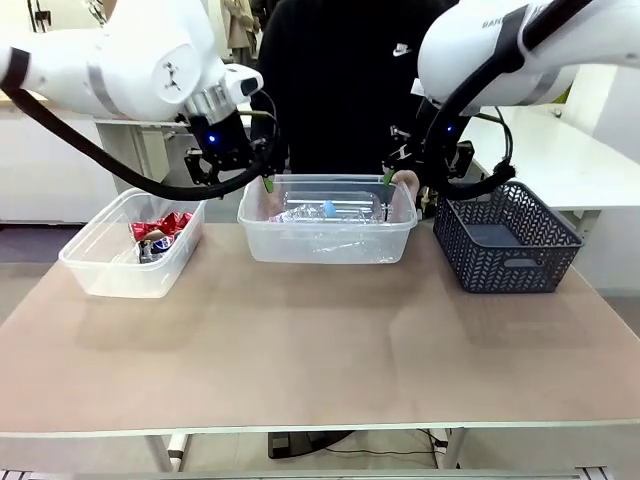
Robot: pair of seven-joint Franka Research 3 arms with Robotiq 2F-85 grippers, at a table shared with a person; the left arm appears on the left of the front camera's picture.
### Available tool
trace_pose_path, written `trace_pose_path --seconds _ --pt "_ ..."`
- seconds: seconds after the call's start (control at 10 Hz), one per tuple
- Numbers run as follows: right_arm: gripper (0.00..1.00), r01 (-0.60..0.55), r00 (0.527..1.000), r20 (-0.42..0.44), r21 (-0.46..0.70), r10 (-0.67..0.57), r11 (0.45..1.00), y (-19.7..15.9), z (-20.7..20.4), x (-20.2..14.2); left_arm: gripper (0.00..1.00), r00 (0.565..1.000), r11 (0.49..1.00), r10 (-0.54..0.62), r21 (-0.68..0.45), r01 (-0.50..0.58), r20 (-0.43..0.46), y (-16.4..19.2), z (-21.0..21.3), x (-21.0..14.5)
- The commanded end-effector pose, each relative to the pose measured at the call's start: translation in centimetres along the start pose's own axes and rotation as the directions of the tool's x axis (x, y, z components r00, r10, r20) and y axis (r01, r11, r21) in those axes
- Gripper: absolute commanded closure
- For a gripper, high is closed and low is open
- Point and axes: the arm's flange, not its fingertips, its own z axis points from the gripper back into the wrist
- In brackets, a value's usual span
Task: Sort the waste into each basket.
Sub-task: Release the Organizing box you were holding.
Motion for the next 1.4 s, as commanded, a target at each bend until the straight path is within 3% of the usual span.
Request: trace_pose_path --seconds 0.0,0.1,0.8,0.9,1.1,1.2,1.3 --pt "0.00 0.084 0.993 -0.066 -0.175 -0.097 0.981 -0.9 -2.8 0.5 0.00 0.999 1.000 0.008 -0.006 -0.008 -0.034 1.4 -0.3 -0.6" --pt "0.00 0.000 1.000 0.000 0.000 0.000 1.000 0.0 0.0 0.0 0.00 1.000 1.000 0.000 0.000 0.000 0.000 0.0 0.0 0.0" --pt "0.00 0.016 1.000 -0.004 -0.027 -0.016 1.000 0.3 0.0 -0.1 0.00 1.000 1.000 -0.002 -0.004 0.002 -0.009 0.0 -0.2 -0.1" --pt "0.00 0.030 0.999 -0.051 0.209 -0.020 0.978 -1.1 2.9 -1.3 0.00 1.000 0.999 -0.011 -0.045 0.012 0.025 -1.1 1.6 -0.4" --pt "0.00 0.262 0.962 -0.193 0.442 -0.194 0.858 -5.5 8.9 -6.4 0.00 0.999 0.974 0.048 -0.219 -0.053 -0.026 0.3 6.4 -2.8" --pt "0.00 0.322 0.945 -0.250 0.598 -0.210 0.734 -8.5 11.3 -9.3 0.00 0.988 0.932 0.136 -0.329 -0.151 -0.068 2.1 8.7 -4.3" --pt "0.00 0.343 0.939 -0.268 0.722 -0.214 0.600 -11.2 12.9 -11.7 0.00 0.973 0.812 0.206 -0.537 -0.227 -0.099 5.2 10.5 -5.5"
